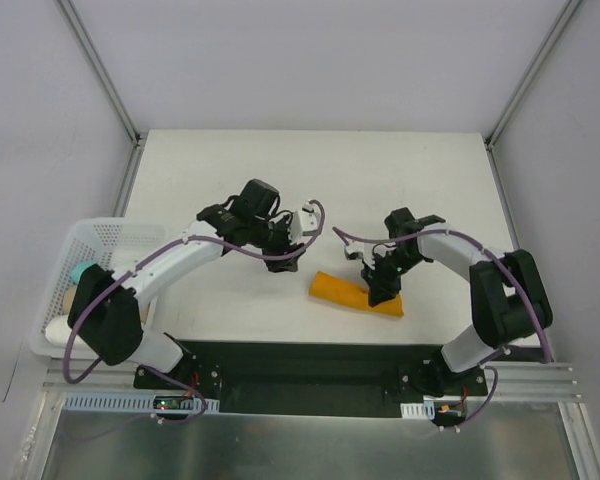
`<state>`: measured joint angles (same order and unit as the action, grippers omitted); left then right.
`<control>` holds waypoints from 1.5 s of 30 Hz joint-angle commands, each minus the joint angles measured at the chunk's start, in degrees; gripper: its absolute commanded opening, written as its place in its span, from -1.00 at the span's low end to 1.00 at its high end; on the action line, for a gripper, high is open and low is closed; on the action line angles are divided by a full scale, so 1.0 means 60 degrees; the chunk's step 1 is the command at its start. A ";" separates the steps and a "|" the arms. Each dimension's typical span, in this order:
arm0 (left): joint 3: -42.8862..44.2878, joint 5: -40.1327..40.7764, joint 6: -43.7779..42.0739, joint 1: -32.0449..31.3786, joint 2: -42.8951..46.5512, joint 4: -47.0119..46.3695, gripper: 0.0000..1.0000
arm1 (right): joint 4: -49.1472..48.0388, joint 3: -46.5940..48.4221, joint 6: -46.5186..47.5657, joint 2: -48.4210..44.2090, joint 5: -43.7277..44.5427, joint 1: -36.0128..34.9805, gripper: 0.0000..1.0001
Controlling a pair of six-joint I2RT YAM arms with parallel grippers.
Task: Roll the t-shirts
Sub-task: Roll the T-shirt to the center of the board.
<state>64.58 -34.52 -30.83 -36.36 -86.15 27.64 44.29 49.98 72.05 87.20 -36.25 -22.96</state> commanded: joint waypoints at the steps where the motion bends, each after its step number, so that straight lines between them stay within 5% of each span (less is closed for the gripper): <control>1: -0.0522 0.1272 -0.1126 -0.0677 0.1056 -0.0783 0.04 | 0.2021 0.0532 -0.0114 0.1155 -0.0403 0.0706 -0.68; 14: -0.0817 0.1623 -0.3298 -0.2829 -0.0155 -0.3214 0.14 | 0.5083 0.3359 -0.0260 0.4521 -0.2058 0.1307 -0.77; 26: 0.0311 0.1330 -0.3636 -0.4032 -0.1900 -0.3376 0.18 | 0.4337 0.3550 -0.2279 0.5652 -0.2484 0.1293 -0.81; 41: 0.1102 0.1784 -0.3988 -0.4384 -0.3980 -0.3391 0.27 | 0.4454 0.3668 -0.2267 0.5945 -0.2513 0.1307 -0.81; 45: 0.1161 0.1638 -0.4163 -0.4384 -0.4420 -0.3362 0.15 | 0.4498 0.3697 -0.2253 0.5990 -0.2528 0.1322 -0.76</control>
<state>70.37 -24.58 -53.41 -61.91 -108.42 8.01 71.75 71.05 58.70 121.95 -51.16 -14.59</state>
